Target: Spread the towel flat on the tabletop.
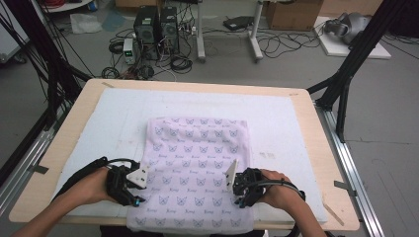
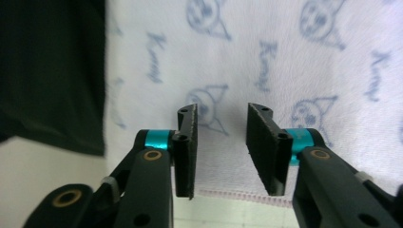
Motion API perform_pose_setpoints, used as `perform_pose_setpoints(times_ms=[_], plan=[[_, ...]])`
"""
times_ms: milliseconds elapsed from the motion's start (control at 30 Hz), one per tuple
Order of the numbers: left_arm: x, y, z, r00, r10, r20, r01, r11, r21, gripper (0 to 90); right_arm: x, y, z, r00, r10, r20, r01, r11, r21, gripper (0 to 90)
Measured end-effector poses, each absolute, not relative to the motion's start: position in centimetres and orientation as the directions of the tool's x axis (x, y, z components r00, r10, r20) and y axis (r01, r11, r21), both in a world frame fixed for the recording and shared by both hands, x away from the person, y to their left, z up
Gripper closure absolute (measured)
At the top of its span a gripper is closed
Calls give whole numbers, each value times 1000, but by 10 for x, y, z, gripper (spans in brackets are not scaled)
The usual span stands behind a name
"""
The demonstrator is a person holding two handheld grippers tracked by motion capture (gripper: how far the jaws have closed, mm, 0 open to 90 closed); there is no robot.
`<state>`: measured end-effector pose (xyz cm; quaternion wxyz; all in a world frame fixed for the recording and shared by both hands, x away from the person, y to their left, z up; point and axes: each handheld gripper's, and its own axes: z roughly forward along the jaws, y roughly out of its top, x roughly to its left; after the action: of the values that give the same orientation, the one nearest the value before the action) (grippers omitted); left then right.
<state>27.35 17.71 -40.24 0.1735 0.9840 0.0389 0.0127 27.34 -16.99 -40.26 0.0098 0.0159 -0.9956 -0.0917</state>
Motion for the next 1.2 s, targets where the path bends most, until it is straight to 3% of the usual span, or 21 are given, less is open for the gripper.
perform_pose_setpoints(times_ms=[100, 167, 200, 300, 467, 600, 733, 767, 800, 833, 967, 1200], plan=[[279, 175, -410, 996, 86, 0, 81, -944, 319, 691, 279, -166, -406, -999, -42, 14, -39, 990, 133, 730], [280, 174, -408, 996, 85, -8, 84, -945, 316, 776, 280, -164, -406, -999, -27, 40, -22, 992, 125, 858], [279, 173, -409, 997, 73, -14, 74, -947, 312, 834, 279, -163, -406, -999, -31, 38, -27, 994, 110, 873], [276, 173, -408, 997, 71, -8, 70, -945, 318, 874, 277, -160, -405, -999, -33, 29, -30, 995, 93, 886], [265, 184, -395, 997, 74, -16, 74, -922, 379, 881, 273, -173, -390, -998, -14, 66, -1, 982, 186, 886], [246, 195, -377, 997, -3, -71, 29, -896, 442, 882, 262, -187, -372, -990, -40, 133, -1, 960, 281, 887], [223, 211, -363, 984, -119, -129, -28, -831, 556, 878, 240, -201, -361, -948, -227, 225, -102, 883, 459, 875], [222, 214, -362, 987, -111, -119, -25, -827, 561, 859, 236, -207, -359, -946, -227, 232, -87, 866, 493, 837], [225, 217, -362, 992, -78, -99, -7, -821, 571, 765, 237, -210, -359, -953, -216, 214, -81, 858, 508, 691], [229, 219, -363, 995, -21, -96, 37, -824, 565, 659, 238, -213, -360, -971, -171, 166, -63, 855, 515, 636], [242, 216, -371, 997, 62, -47, 77, -854, 515, 619, 248, -209, -369, -992, -49, 119, 9, 896, 444, 631], [266, 190, -397, 995, 104, 14, 89, -913, 398, 611, 268, -176, -399, -1000, 12, 20, 16, 979, 204, 628]])
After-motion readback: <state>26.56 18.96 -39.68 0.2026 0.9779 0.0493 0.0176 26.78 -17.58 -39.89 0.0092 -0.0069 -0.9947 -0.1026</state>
